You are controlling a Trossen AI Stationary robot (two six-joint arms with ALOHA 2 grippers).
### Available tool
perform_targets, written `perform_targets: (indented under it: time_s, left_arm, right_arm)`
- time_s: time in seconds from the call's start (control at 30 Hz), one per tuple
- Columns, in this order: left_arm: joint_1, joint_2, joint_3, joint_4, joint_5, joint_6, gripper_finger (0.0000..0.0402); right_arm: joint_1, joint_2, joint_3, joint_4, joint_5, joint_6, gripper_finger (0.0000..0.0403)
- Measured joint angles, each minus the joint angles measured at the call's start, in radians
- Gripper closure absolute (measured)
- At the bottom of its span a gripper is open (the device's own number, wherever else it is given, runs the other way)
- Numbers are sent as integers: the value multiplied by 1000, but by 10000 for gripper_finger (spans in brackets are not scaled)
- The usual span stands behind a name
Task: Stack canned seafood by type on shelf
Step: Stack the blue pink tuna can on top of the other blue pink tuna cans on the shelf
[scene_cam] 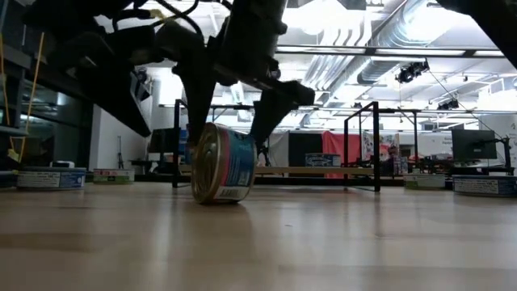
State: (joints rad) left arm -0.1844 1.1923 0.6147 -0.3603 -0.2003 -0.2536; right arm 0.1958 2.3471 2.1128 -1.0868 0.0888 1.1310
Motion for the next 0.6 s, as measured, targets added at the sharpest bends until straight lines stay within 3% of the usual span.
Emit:
perform_targets:
  time_s: [0.23,0.4,0.47,0.6]
  left_arm:
    - [0,-2,0,4,22,-82,401]
    - [0,-97,10,-52,130,-131,401]
    - [3,-168,41,-115,120,-129,401]
    - [21,-323,110,-254,7,-138,401]
  right_arm:
    - [24,42,0,10,-12,4,98]
    - [28,34,0,-12,7,-50,183]
    - [24,14,0,-38,16,-96,232]
    - [5,-29,1,-154,26,-233,236]
